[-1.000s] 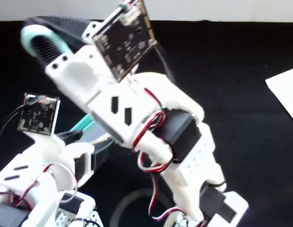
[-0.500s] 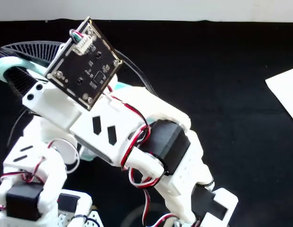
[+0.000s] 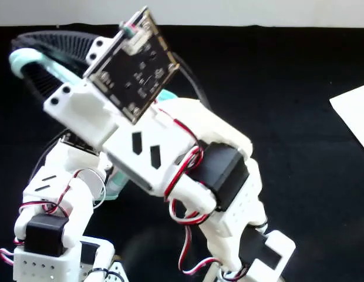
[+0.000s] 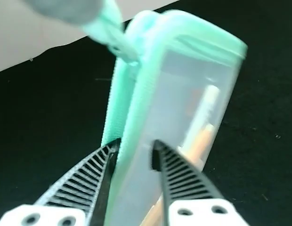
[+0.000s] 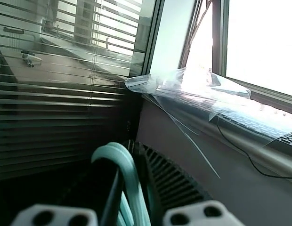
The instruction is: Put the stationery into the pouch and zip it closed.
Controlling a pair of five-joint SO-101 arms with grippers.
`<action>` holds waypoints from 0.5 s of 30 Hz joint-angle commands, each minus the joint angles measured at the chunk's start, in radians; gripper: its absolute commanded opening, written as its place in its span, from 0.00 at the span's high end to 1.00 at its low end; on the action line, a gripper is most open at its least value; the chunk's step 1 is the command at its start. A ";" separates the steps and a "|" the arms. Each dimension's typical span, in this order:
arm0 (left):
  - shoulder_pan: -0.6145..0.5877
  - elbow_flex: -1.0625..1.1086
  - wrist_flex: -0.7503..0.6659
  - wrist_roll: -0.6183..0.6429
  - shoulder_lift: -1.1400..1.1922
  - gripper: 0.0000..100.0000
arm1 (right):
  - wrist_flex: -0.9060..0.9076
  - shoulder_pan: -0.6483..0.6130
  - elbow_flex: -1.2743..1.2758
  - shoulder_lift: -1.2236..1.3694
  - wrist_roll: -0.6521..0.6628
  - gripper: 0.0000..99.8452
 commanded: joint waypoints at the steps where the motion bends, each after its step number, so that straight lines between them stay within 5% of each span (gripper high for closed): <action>1: 0.004 -0.001 0.029 -0.012 0.001 1.00 | -0.005 0.047 -0.053 -0.010 0.005 0.99; 9: 0.004 -0.039 0.175 -0.006 -0.027 0.99 | -0.005 0.217 -0.053 -0.013 0.005 0.99; 15: 0.004 -0.214 0.273 0.144 -0.113 0.99 | 0.004 0.377 -0.044 -0.010 0.002 0.99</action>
